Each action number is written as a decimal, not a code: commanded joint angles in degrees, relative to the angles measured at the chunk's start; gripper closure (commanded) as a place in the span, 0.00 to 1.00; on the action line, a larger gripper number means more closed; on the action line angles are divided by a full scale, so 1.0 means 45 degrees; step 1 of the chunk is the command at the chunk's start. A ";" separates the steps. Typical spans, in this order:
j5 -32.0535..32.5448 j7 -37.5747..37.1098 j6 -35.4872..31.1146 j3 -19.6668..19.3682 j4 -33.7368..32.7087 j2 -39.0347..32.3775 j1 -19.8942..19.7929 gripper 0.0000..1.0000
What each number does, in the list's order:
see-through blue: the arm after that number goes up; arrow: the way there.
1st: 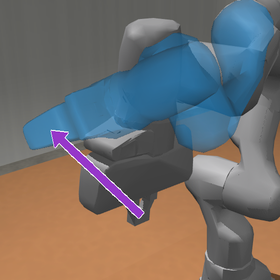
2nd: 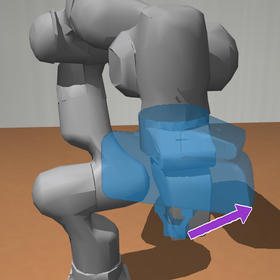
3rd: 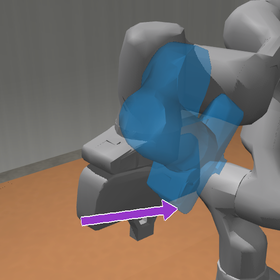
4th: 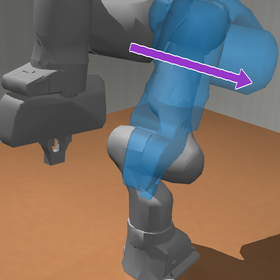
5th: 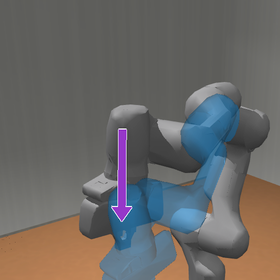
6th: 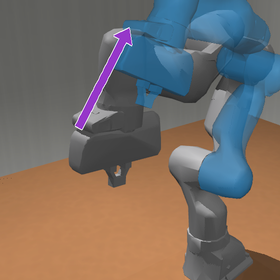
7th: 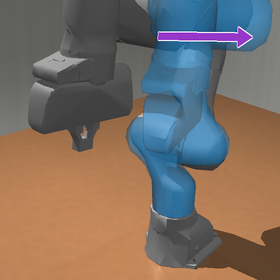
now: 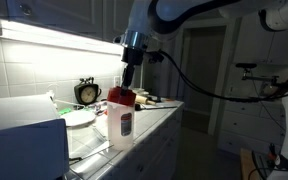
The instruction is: Put the red lid on the jar
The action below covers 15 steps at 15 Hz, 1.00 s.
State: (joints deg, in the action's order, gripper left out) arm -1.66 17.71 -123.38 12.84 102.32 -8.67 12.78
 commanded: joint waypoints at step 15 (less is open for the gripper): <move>-0.0113 0.0931 0.0359 0.0127 -0.0302 -0.0353 -0.0100 0.00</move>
State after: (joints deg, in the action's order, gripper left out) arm -2.10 20.98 -123.28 13.11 101.92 -9.64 12.73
